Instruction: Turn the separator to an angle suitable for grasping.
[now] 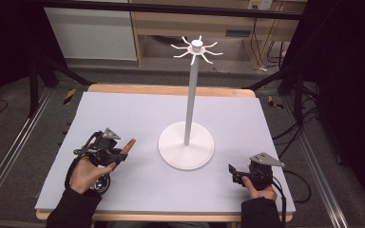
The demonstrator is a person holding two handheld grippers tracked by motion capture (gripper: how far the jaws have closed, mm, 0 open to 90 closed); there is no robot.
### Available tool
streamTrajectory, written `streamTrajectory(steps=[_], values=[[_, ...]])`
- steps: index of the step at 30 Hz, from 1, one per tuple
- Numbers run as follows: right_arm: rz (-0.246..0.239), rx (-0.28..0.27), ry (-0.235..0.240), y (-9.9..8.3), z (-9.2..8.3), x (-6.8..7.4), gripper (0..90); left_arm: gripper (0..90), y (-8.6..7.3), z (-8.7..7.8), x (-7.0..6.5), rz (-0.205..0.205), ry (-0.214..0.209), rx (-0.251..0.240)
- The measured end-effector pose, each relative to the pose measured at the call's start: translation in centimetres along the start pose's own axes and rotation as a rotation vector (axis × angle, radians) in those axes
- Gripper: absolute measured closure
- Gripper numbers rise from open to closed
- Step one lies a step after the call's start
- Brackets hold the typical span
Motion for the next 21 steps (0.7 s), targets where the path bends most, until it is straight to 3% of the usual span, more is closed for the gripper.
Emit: streamTrajectory(steps=[6, 8, 9, 10, 12, 18, 21], values=[[0.002, -0.003, -0.002, 0.1, 0.0, 0.0, 8.1, 67.8, 0.4, -0.7, -0.1, -0.011, 0.001, -0.061], [0.0, -0.003, -0.001, 0.1, 0.0, 0.1, 8.2, 67.8, 0.9, -1.3, 0.0, -0.016, 0.011, -0.12], [0.0, -0.003, -0.001, 0.1, 0.0, 0.1, 8.2, 67.8, 0.9, -1.3, 0.0, -0.016, 0.011, -0.12], [-0.004, -0.003, -0.001, 0.1, 0.0, 0.1, 8.1, 67.8, 1.2, -1.7, -0.1, -0.026, 0.018, -0.167], [-0.005, -0.004, -0.001, 0.1, 0.0, 0.1, 8.1, 67.8, 1.4, -2.1, -0.1, -0.036, 0.023, -0.21], [-0.005, -0.003, 0.002, 0.1, 0.0, 0.1, 8.1, 67.8, 1.8, -2.9, -0.1, -0.046, 0.042, -0.288], [0.0, -0.003, 0.009, 0.1, 0.0, 0.3, 8.1, 67.7, 2.1, -3.4, -0.1, -0.072, 0.041, -0.347]])
Point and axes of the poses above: each handheld gripper's, and its own axes: z roughly forward along the jaws, y roughly out of its top, x roughly to its left, the point moved 7 cm from there along z, roughly forward along the jaws, and after that the axes turned 5 degrees about y, right-handed, at the moved point
